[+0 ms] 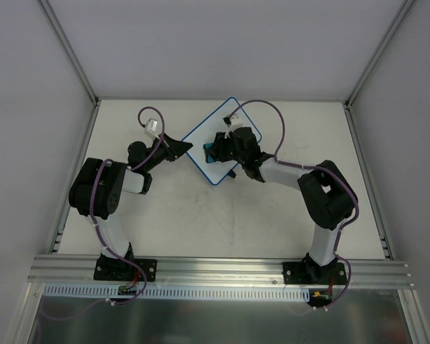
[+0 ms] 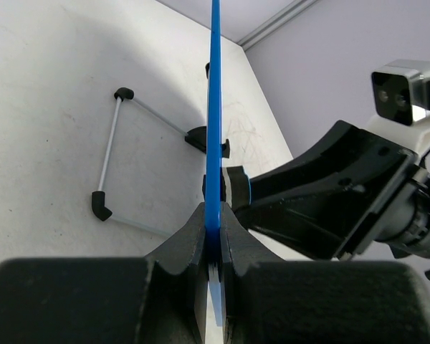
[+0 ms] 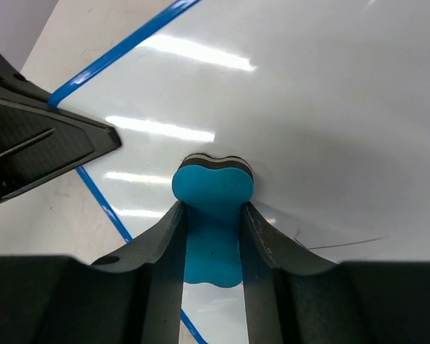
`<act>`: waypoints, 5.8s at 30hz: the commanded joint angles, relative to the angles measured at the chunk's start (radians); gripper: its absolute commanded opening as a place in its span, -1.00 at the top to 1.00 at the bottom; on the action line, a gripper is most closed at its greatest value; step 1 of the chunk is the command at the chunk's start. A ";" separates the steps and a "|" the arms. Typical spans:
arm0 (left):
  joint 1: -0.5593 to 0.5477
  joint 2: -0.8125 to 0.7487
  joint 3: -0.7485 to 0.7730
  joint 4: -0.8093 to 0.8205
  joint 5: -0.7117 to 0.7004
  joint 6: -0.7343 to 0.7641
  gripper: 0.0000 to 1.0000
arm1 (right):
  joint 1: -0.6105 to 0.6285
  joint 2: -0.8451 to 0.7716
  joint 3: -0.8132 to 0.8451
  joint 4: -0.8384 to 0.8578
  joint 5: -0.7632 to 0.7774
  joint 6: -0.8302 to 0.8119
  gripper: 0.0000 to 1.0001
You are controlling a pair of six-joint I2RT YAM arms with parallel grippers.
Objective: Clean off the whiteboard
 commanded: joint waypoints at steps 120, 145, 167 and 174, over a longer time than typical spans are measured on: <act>-0.016 0.033 0.001 0.192 0.074 0.032 1.00 | -0.051 -0.021 -0.348 0.100 0.426 0.283 1.00; -0.016 0.034 0.001 0.211 0.090 0.030 1.00 | -0.132 -0.011 -0.273 -0.022 0.552 0.539 1.00; -0.015 0.038 0.004 0.208 0.083 0.029 1.00 | -0.197 -0.208 -0.001 -0.737 0.463 0.108 1.00; -0.015 0.039 0.005 0.208 0.083 0.029 1.00 | -0.243 -0.221 -0.084 -0.743 0.328 0.096 1.00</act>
